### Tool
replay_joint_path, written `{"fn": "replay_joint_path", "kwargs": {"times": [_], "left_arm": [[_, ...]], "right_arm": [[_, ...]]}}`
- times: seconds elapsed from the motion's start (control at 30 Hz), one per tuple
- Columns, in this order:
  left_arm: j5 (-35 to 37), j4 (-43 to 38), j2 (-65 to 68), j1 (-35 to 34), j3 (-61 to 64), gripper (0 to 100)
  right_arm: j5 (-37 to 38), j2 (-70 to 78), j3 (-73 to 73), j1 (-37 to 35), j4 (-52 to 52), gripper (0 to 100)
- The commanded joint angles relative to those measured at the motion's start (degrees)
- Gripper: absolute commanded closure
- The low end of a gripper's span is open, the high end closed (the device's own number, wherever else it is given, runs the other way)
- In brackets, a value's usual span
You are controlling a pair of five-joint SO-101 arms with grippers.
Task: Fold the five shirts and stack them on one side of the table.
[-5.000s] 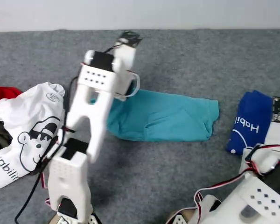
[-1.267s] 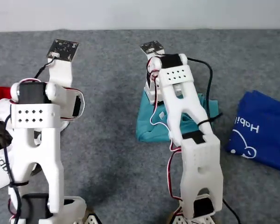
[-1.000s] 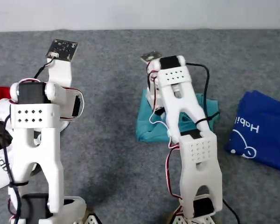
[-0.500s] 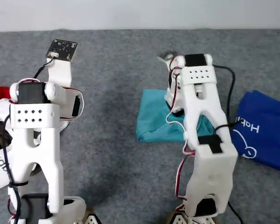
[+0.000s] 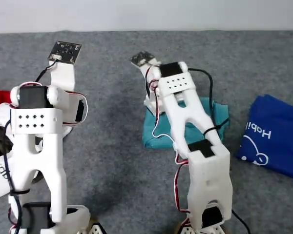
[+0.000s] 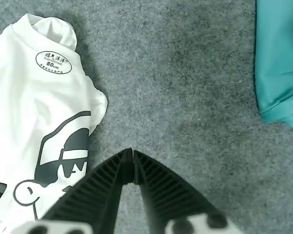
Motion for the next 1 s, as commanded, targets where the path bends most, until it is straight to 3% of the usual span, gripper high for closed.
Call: {"fn": "replay_joint_path", "kwargs": {"times": [0.0,0.27,0.47,0.73,0.97], "left_arm": [[0.53,0.00,-2.29,-0.18,-0.04,100],[0.53,0.70,-2.29,-0.18,-0.04,100],[0.53,0.70,-2.29,-0.09,-0.04,100],[0.53,0.70,-2.29,-0.09,-0.04,100],[0.53,0.70,-2.29,-0.18,-0.04,100]], "right_arm": [[0.35,1.54,-3.08,0.66,0.66,99.0],[0.44,-1.19,-2.64,7.87,16.40,99.0],[0.53,-9.36,9.32,11.65,16.22,99.0],[0.44,-22.29,18.99,10.77,15.87,99.0],[0.00,-26.24,18.11,-0.22,11.12,99.0]]}}
